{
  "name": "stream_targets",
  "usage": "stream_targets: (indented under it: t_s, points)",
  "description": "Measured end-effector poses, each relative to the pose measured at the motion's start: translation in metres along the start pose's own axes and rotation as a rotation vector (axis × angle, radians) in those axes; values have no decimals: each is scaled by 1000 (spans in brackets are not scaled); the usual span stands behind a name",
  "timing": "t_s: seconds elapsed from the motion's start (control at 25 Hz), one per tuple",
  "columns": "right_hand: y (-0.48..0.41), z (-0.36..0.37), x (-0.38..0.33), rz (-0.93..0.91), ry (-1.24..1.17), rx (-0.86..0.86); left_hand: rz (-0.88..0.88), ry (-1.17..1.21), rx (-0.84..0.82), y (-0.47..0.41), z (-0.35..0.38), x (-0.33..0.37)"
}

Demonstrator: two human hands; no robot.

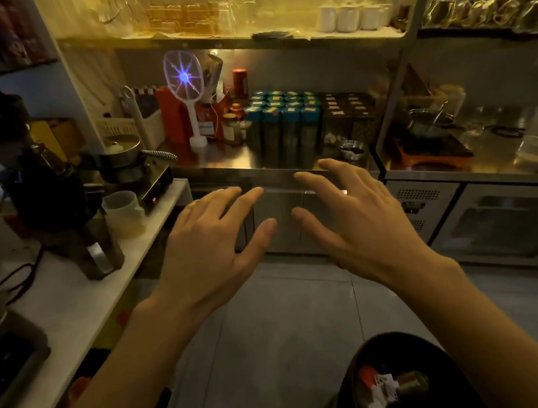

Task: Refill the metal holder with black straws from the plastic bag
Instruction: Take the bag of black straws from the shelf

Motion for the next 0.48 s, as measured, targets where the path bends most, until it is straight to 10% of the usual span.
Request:
stream_targets:
  t_s: [0.48]
  points:
    - [-207, 55, 117, 78, -46, 144, 111, -97, 8, -240, 67, -71]
Point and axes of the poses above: each hand's wrist, its own y-axis away from the middle knuckle, its own z-axis out of the palm, x = y × z, the point moved 2 cm from there along -y, towards the middle knuckle
